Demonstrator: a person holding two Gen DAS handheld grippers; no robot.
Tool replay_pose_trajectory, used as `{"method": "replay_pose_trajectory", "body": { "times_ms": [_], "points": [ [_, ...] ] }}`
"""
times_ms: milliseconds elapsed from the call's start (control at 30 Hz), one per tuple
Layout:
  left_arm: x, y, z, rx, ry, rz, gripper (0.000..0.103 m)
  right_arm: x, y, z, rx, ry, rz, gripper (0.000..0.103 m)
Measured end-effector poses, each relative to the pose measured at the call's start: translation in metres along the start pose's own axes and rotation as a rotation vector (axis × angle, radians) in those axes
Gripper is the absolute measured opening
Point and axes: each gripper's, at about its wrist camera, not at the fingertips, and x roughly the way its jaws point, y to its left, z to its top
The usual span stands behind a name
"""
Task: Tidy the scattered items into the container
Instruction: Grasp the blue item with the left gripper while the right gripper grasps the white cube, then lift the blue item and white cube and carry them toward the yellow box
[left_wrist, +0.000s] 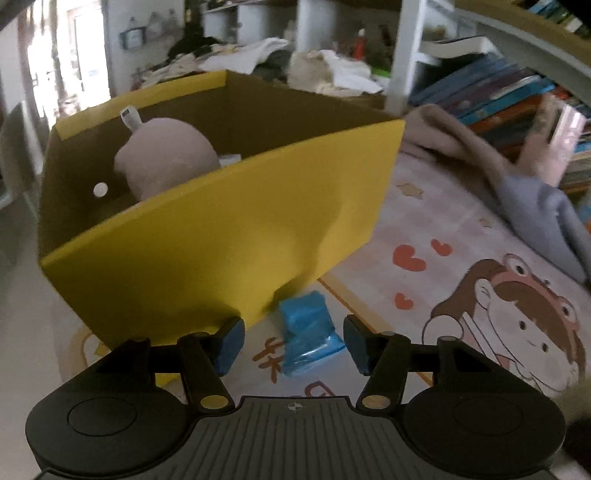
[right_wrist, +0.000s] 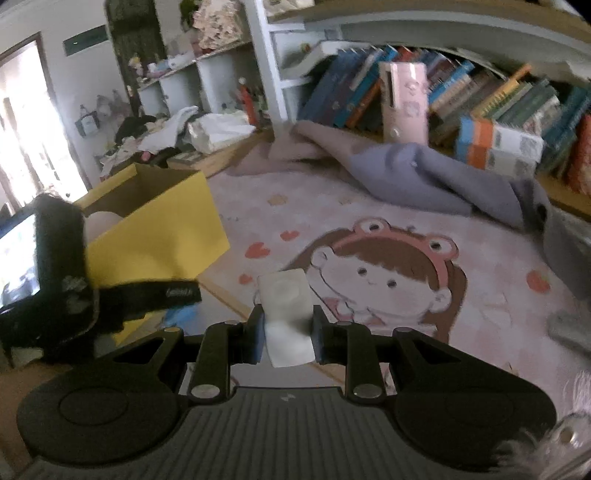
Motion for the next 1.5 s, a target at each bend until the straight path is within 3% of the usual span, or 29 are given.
{"method": "replay_pose_trajectory", "body": {
  "times_ms": [233,333,667,833,1000,1267,1500],
  "points": [
    [0.012,-0.003,0.001,-0.041,0.023,-0.012,0.056,-0.014,-0.012,-0.014,0.048,0.033,-0.035,0.023],
    [0.012,0.000,0.003,-0.019,0.036,-0.025,0.027,-0.017,-0.015,-0.020,0.078,0.038,-0.052,0.023],
    [0.001,0.009,0.002,0.122,0.114,-0.198,0.025,-0.025,-0.007,-0.032,0.109,0.040,-0.060,0.023],
    [-0.024,0.006,-0.002,0.271,0.150,-0.372,0.025,-0.036,-0.003,-0.037,0.108,0.028,-0.083,0.023],
    [-0.061,0.006,0.004,0.438,0.105,-0.520,0.025,-0.047,0.000,-0.042,0.127,0.029,-0.117,0.023],
    [-0.109,0.039,0.024,0.509,0.052,-0.654,0.025,-0.077,0.020,-0.041,0.084,-0.006,-0.170,0.023],
    [-0.126,0.069,0.034,0.477,0.056,-0.734,0.025,-0.102,0.045,-0.040,0.044,-0.029,-0.213,0.023]
  ]
}}
